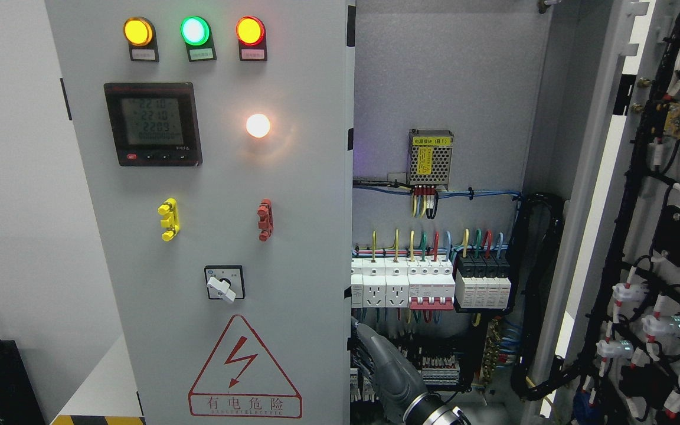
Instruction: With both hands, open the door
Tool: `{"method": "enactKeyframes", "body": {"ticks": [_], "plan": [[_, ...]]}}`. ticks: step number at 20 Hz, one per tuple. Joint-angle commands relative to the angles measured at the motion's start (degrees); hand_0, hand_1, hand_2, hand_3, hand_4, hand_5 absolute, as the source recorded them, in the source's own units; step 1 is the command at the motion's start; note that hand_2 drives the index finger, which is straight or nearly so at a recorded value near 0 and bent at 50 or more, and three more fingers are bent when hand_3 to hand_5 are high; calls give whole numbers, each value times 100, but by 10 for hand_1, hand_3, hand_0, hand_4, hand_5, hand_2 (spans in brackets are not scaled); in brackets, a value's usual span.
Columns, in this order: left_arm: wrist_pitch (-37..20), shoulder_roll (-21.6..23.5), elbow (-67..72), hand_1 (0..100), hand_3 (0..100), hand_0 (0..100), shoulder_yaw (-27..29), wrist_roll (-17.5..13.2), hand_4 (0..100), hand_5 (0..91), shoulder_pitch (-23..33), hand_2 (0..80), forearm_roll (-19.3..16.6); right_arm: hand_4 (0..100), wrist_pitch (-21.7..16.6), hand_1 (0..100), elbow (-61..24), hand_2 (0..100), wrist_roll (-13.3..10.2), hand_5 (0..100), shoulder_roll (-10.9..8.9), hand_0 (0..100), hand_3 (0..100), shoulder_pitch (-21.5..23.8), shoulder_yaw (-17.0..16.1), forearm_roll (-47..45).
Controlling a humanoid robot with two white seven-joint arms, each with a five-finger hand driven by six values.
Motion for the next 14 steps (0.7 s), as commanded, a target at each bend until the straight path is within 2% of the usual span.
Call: {"method": "enactKeyframes", "body": {"ticks": [1,7,10,14], "plan": [[7,0,0,0,0,0,0,0,0,0,6,0,-7,0,4,0,27,0,177,0,-16,386,0,-18,-8,-95],[7,0,0,0,0,0,0,0,0,0,-3,0,1,0,-22,0,53,0,204,0,-25,386,0,-19,-17,-104],[7,0,0,0,0,0,0,0,0,0,6,0,1,0,-92,0,62,0,388,0,-16,386,0,-10,-17,-95],[7,0,0,0,0,0,0,0,0,0,6,0,1,0,-93,0,62,0,406,0,-16,386,0,-18,-17,-95]]}}
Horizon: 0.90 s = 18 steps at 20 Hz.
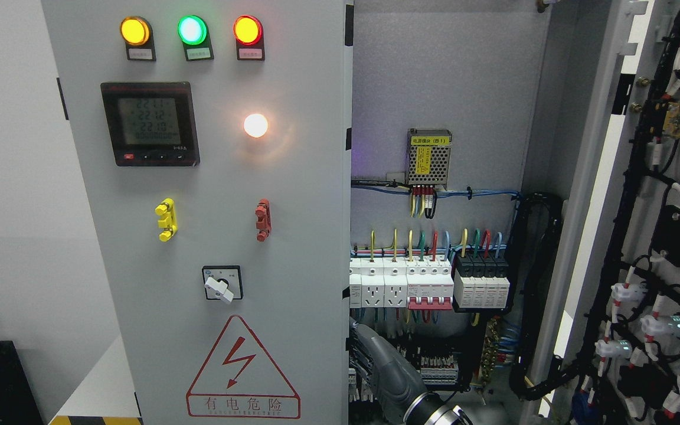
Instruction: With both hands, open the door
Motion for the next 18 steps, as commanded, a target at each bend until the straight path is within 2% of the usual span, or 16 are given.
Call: {"method": "enactKeyframes", "body": {"ticks": [1,7,18], "plan": [[20,0,-1,0,0,0,0,0,0,0,-5,0,4,0,7,0,24,0,-18,0,-2,386,0,-3,-8,-7],[11,0,-1,0,0,0,0,0,0,0,-5,0,4,0,-2,0,-28,0,26,0,-11,386,0,40,1,-191],[11,0,-1,0,0,0,0,0,0,0,-5,0,4,0,-2,0,-266,0,465,0,-28,386,0,146,45,-428]]}}
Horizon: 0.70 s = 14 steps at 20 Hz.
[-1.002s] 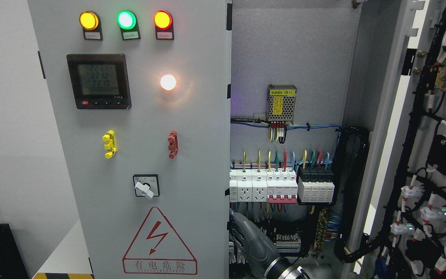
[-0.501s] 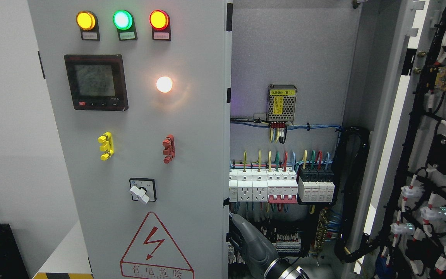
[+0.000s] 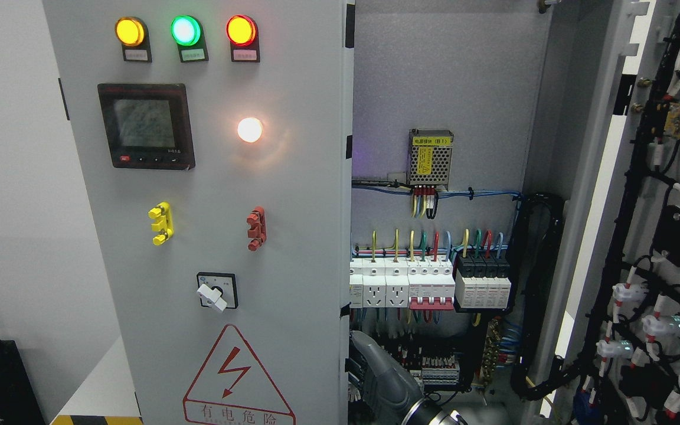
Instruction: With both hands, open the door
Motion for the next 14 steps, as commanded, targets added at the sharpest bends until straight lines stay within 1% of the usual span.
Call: {"method": "enactKeyframes", "body": {"ticks": [1,4,5,7,9,12,13,14], "plan": [[0,0,0,0,0,0,0,0,0,0,-1,0,0,0,-1,0,-140,0,172,0,-12,386,0,35,30,-81],[0,0,0,0,0,0,0,0,0,0,-1,0,0,0,-1,0,-140,0,313,0,-12,386,0,35,21,-81],[0,0,0,0,0,0,0,0,0,0,-1,0,0,0,-1,0,-140,0,392,0,-12,386,0,26,12,-81],[0,0,0,0,0,0,0,0,0,0,-1,0,0,0,-1,0,-140,0,707,0,-12,386,0,35,21,-81],[0,0,0,0,0,0,0,0,0,0,-1,0,0,0,-1,0,-140,0,963,0,-12,386,0,35,21,-81],[0,0,0,0,0,0,0,0,0,0,-1,0,0,0,-1,0,-140,0,1113,0,-4,386,0,35,30,-81],[0,0,0,0,0,0,0,0,0,0,-1,0,0,0,-1,0,-140,0,1227,0,-4,386,0,35,30,-90],[-8,0,0,0,0,0,0,0,0,0,-1,0,0,0,-1,0,-140,0,1419,0,-4,386,0,35,38,-90]]}}
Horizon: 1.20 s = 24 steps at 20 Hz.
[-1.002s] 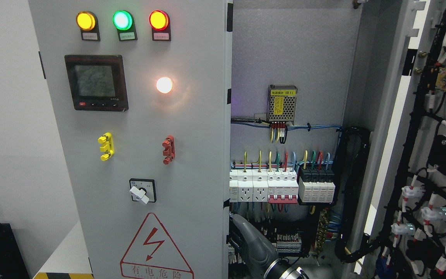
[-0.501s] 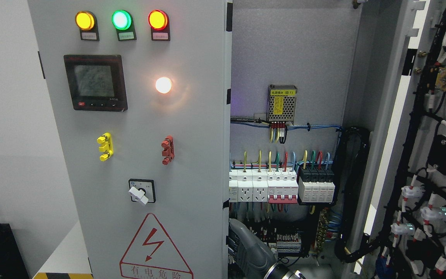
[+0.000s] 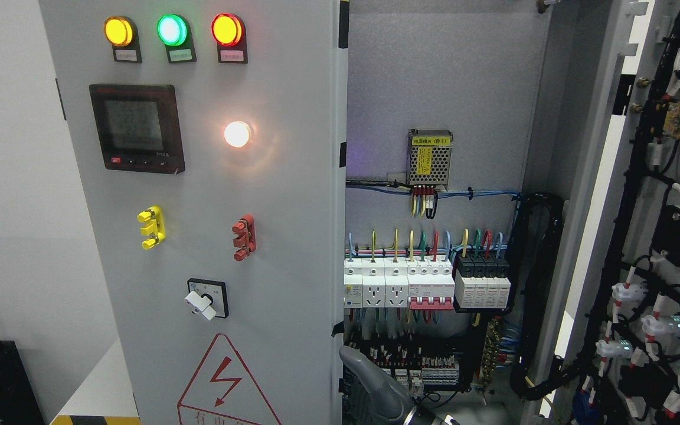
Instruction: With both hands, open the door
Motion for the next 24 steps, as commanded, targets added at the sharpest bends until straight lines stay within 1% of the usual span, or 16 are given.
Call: {"method": "enactKeyframes", "body": {"ticks": [1,5,8,10,12,16,18,20,24], "plan": [[0,0,0,0,0,0,0,0,0,0,-3,0,1,0,-1,0,-40,0,427,0,13,386,0,3,20,-14],[-8,0,0,0,0,0,0,0,0,0,-3,0,1,0,-1,0,-49,0,594,0,21,386,0,3,29,-14],[0,0,0,0,0,0,0,0,0,0,6,0,1,0,-1,0,-58,0,927,0,48,386,0,3,29,-14],[0,0,0,0,0,0,0,0,0,0,-3,0,1,0,-1,0,-93,0,1060,0,48,386,0,3,38,-14],[0,0,0,0,0,0,0,0,0,0,6,0,1,0,-1,0,-119,0,1087,0,65,386,0,3,82,-57],[-8,0,0,0,0,0,0,0,0,0,-3,0,-8,0,8,0,-146,0,1078,0,65,386,0,12,240,-672],[0,0,0,0,0,0,0,0,0,0,6,0,1,0,8,0,-189,0,1104,0,57,386,0,12,258,-690],[-8,0,0,0,0,0,0,0,0,0,-3,0,1,0,8,0,-198,0,1227,0,57,386,0,12,345,-699],[0,0,0,0,0,0,0,0,0,0,-3,0,1,0,8,0,-278,0,1289,0,65,386,0,3,512,-699]]}}
